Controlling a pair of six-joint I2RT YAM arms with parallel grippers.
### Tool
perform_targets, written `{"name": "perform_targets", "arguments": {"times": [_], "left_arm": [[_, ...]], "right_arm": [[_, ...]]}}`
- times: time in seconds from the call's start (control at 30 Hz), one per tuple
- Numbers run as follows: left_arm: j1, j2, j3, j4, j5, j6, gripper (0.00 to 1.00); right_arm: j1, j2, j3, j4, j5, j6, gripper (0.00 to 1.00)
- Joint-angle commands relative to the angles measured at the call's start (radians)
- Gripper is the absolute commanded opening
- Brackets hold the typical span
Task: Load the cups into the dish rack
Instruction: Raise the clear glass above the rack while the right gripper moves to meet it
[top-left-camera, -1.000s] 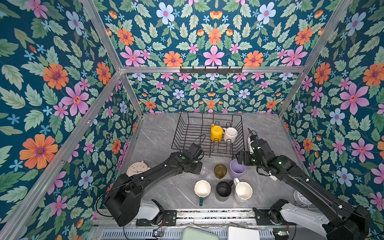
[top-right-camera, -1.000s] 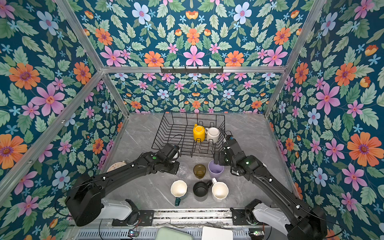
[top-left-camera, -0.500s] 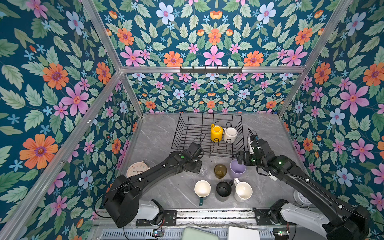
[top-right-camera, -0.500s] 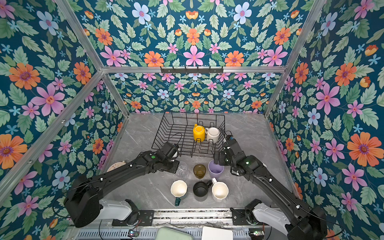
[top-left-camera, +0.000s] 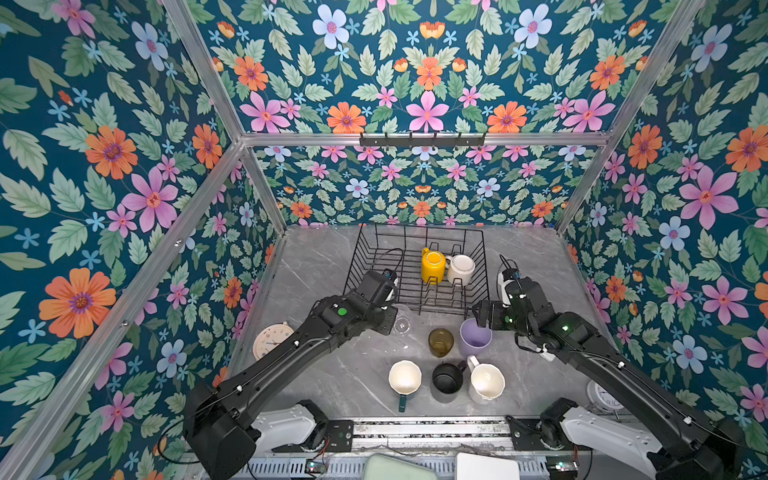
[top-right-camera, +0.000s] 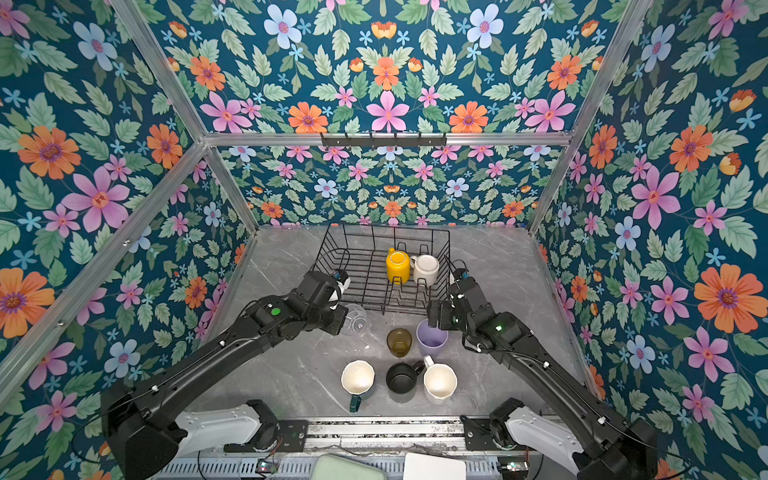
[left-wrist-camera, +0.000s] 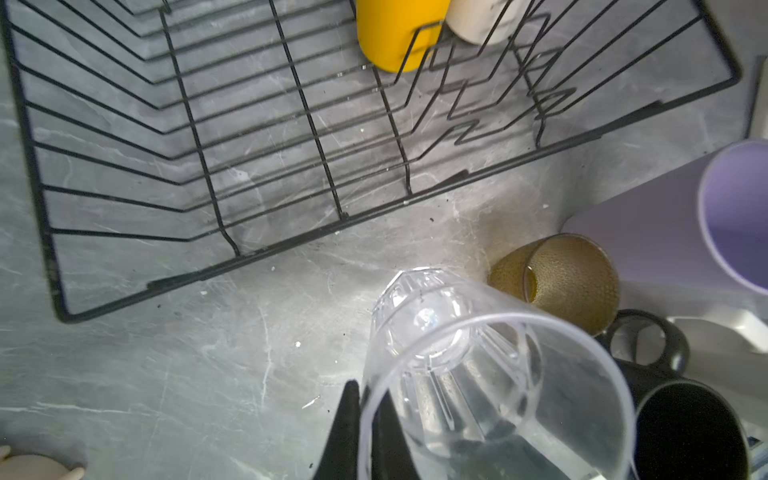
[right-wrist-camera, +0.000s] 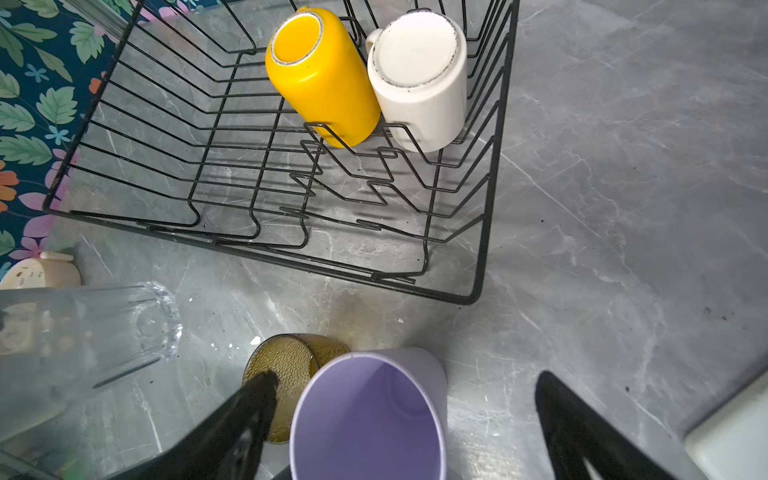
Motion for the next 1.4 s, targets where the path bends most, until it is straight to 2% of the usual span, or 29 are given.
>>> {"name": "perform_targets", "arguments": {"times": [0.0, 0.23, 0.5, 0.77, 1.0, 1.37], "left_arm": [[0.013, -0.034, 0.049, 0.024, 0.088, 0.034, 0.00], [0.060, -0.074, 0.084, 0.194, 0.301, 0.029, 0.00], [0.326, -0.084, -0.001, 0.502, 0.784, -0.115, 0.00], [0.368, -0.048, -0.122, 0.922, 1.083, -0.292, 0.00], [0.382, 0.030, -0.187, 1.285, 1.246, -0.487, 0.00], [0.384, 0.098, -0.197, 1.462, 1.353, -0.578, 0.00]], "right_arm": [[0.001, -0.007, 0.010, 0.036, -0.026, 0.010, 0.97], [0.000, -0.043, -0.012, 0.127, -0.113, 0.020, 0.97], [-0.002, -0.162, -0.097, 0.287, -0.234, 0.038, 0.99], [-0.008, -0.242, -0.187, 0.564, -0.424, 0.060, 0.99], [-0.009, -0.243, -0.217, 0.801, -0.579, 0.093, 0.99], [-0.008, -0.148, -0.189, 1.032, -0.768, 0.124, 0.99]]}}
